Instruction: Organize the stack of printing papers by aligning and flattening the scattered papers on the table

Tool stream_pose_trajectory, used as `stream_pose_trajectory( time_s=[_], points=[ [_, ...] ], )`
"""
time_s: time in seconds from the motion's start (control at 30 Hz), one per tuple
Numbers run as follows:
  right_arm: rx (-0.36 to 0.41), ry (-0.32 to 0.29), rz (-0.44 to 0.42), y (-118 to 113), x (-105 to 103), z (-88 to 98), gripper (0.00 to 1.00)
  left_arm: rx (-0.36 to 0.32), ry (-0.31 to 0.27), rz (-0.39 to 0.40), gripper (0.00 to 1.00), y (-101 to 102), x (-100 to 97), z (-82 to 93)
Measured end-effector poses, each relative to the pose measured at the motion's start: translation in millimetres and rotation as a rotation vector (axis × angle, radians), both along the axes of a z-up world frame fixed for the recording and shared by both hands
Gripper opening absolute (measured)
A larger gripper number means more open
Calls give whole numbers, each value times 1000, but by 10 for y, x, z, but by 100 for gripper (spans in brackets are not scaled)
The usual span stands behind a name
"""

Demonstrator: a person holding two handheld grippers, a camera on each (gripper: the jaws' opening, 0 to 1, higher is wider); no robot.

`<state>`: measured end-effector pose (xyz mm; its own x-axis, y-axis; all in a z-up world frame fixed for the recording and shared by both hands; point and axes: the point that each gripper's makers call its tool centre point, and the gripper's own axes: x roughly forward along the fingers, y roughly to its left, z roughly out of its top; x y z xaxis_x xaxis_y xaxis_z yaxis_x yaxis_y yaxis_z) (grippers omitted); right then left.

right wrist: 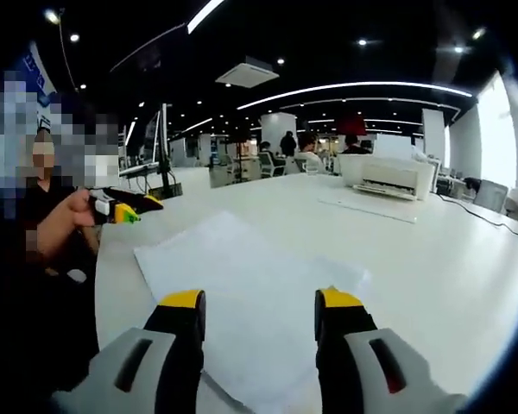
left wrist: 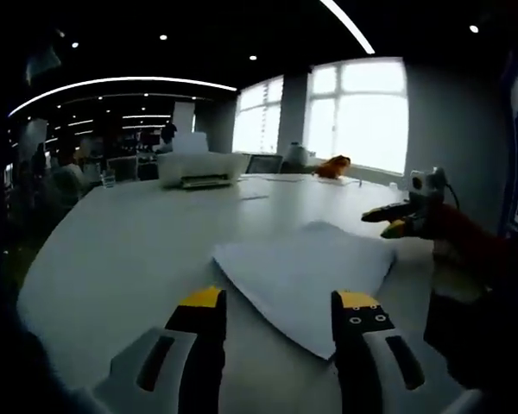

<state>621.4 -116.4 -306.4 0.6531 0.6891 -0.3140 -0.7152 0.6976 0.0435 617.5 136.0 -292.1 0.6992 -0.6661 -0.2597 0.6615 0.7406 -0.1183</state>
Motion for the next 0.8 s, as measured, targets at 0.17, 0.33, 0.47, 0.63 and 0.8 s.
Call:
stream_pose_trajectory(
  time_s=[0.17,0.33,0.47,0.63,0.8],
  points=[
    [0,-17,0,-54,-140,57,46,-3,-3,-3,53,60,-141,-21],
    [-45,-60,6,-152,-246,73,46,-42,5,1,53,167,-325,-43],
    [-34,-40,7,-217,-324,61,46,-49,-12,26,53,306,-444,-8],
    [-14,-31,19,-216,-437,66,44,-65,-45,63,53,501,-567,48],
    [35,-24,28,-189,-517,122,44,-63,-52,89,53,657,-681,45]
  ],
)
